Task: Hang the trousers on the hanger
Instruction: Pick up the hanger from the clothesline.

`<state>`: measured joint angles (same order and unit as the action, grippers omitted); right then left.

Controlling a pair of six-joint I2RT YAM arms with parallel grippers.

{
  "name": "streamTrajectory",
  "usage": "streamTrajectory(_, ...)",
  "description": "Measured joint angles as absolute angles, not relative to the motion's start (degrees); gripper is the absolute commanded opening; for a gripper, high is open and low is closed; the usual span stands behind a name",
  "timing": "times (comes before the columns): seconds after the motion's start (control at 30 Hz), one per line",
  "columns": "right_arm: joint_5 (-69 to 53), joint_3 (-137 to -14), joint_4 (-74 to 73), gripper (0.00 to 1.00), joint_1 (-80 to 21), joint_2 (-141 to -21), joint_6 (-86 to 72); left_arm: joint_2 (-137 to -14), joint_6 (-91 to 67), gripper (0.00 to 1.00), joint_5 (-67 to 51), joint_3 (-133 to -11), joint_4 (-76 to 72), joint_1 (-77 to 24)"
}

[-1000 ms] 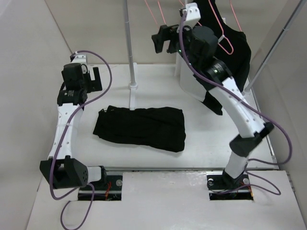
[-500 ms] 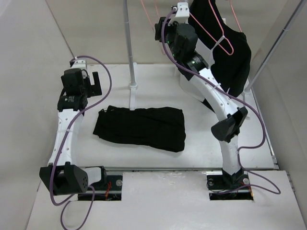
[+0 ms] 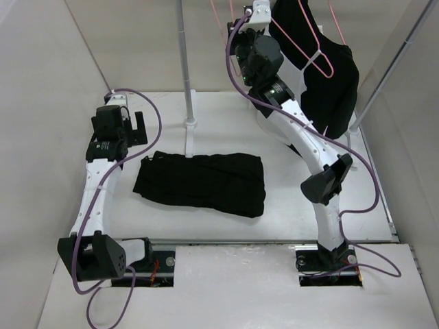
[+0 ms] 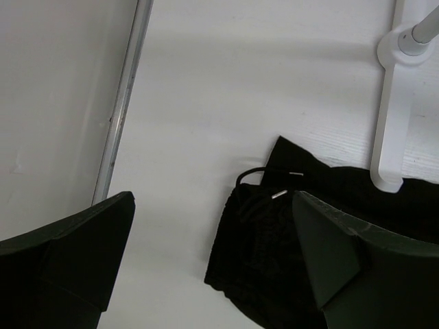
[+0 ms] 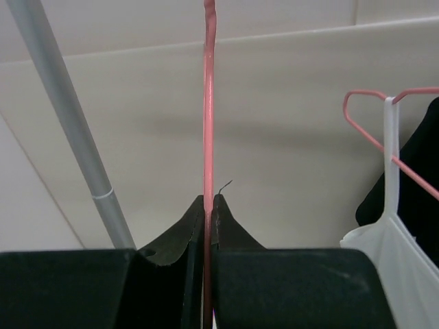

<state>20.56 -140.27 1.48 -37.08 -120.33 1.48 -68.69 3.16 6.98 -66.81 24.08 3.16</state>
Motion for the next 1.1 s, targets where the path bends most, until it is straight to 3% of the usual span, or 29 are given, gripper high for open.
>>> streamTrajectory(0.57, 31.75, -138.34, 13.56, 0.0, -44.18, -119.17, 19.44, -67.31, 3.42, 1.0, 7.35, -64.38, 23.57, 3.75)
streamTrajectory(0.87, 37.95, -115.57, 20.4, 0.0, -48.56, -105.65, 23.64, -67.31, 5.72, 1.0, 1.32, -65.69, 25.78, 3.88)
streamTrajectory(1.1, 41.67, -102.15, 25.17, 0.0, -53.91, -95.37, 25.36, -68.71, 7.62, 0.99, -12.27, -78.63, 30.44, 3.81)
